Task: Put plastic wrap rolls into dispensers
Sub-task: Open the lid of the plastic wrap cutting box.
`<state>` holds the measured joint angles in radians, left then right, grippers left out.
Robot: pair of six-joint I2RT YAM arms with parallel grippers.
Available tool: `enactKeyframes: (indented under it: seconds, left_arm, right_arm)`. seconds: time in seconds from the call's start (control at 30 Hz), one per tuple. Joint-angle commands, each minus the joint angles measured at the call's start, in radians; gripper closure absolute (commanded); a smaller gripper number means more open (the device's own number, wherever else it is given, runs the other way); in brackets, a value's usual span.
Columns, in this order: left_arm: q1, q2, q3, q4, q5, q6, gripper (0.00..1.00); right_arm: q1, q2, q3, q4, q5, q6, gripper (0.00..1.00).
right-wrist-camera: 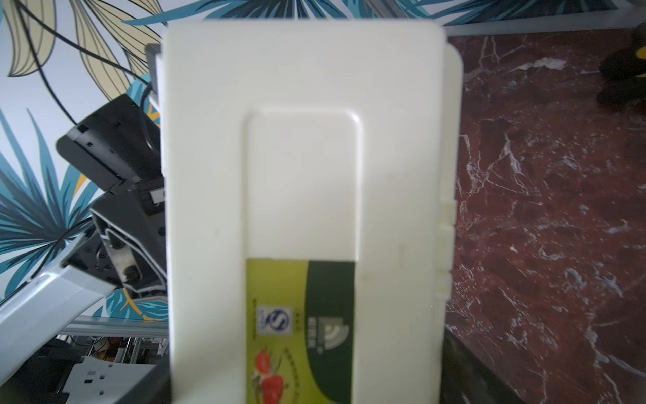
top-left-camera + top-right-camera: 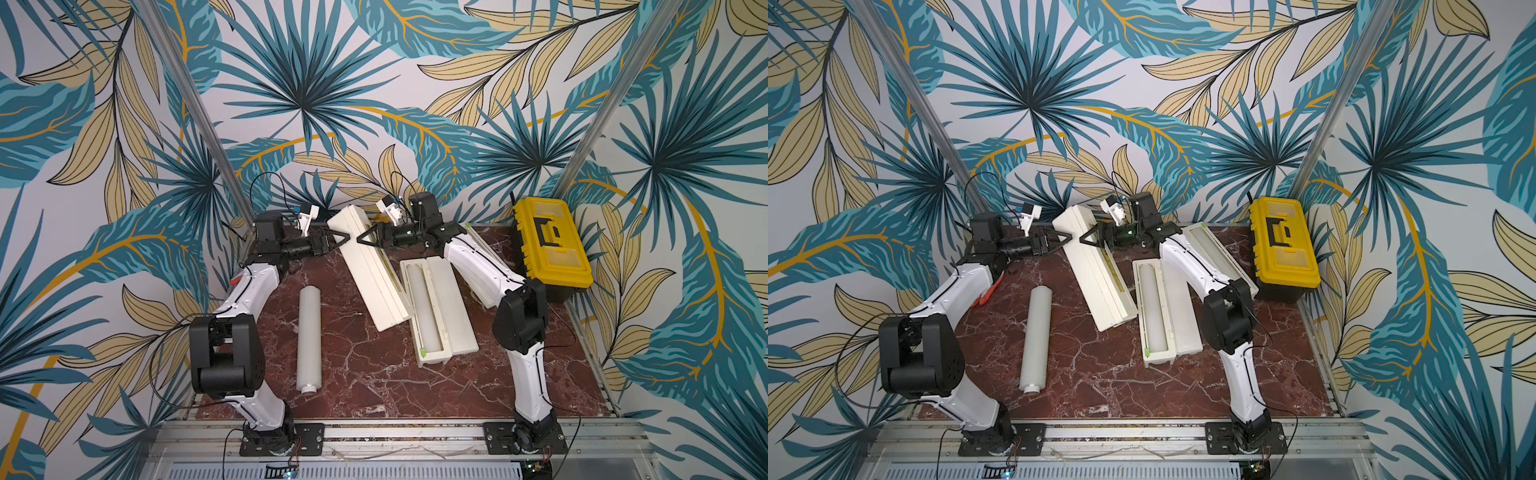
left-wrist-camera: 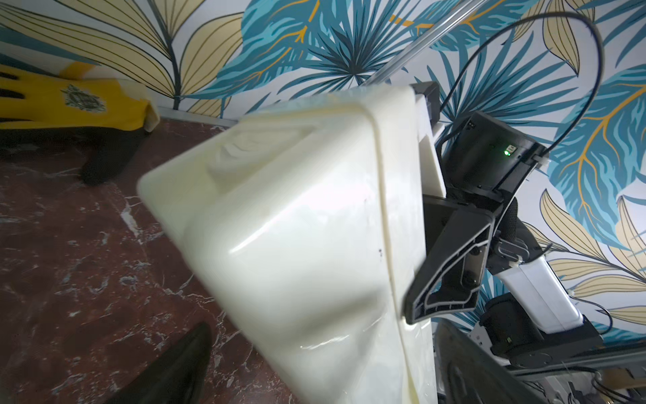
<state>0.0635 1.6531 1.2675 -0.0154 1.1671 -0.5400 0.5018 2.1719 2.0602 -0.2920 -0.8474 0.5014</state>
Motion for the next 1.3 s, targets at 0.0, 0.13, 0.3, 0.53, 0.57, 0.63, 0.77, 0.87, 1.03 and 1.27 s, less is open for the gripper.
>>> enactKeyframes:
  seconds: [0.0, 0.13, 0.3, 0.53, 0.57, 0.63, 0.77, 0.87, 1.03, 1.27]
  left_arm:
    - [-0.007, 0.001, 0.014, 0.056, 0.063, -0.003, 0.00]
    - [-0.024, 0.011, 0.018, 0.089, 0.076, -0.025, 0.00]
    - [-0.048, 0.022, 0.023, 0.132, 0.078, -0.055, 0.00]
    - [-0.059, 0.016, -0.010, 0.231, 0.003, -0.114, 0.02]
    - [-0.060, 0.019, -0.010, 0.251, -0.010, -0.131, 0.04]
    - [-0.060, 0.035, -0.003, 0.258, -0.028, -0.150, 0.06]
    - [-0.066, 0.071, 0.016, 0.264, -0.045, -0.177, 0.17]
    - [-0.080, 0.079, 0.019, 0.265, -0.062, -0.182, 0.16]
    - [-0.093, 0.077, 0.007, 0.265, -0.144, -0.198, 0.06]
    - [-0.119, 0.112, -0.015, 0.262, -0.224, -0.238, 0.09]
  right_arm:
    - [-0.004, -0.059, -0.030, 0.165, -0.109, 0.064, 0.35]
    - [-0.004, -0.053, -0.060, 0.282, -0.170, 0.145, 0.35]
    - [-0.003, -0.033, -0.123, 0.555, -0.245, 0.343, 0.35]
    - [0.011, -0.012, -0.116, 0.542, -0.254, 0.332, 0.36]
    - [0.017, -0.017, -0.108, 0.483, -0.243, 0.290, 0.36]
    - [0.026, -0.021, -0.099, 0.419, -0.223, 0.242, 0.35]
    - [0.042, -0.027, -0.096, 0.343, -0.178, 0.186, 0.36]
    - [0.054, -0.026, -0.107, 0.350, -0.165, 0.188, 0.36]
    - [0.068, -0.025, -0.118, 0.368, -0.166, 0.198, 0.37]
    - [0.075, -0.031, -0.119, 0.374, -0.174, 0.201, 0.37]
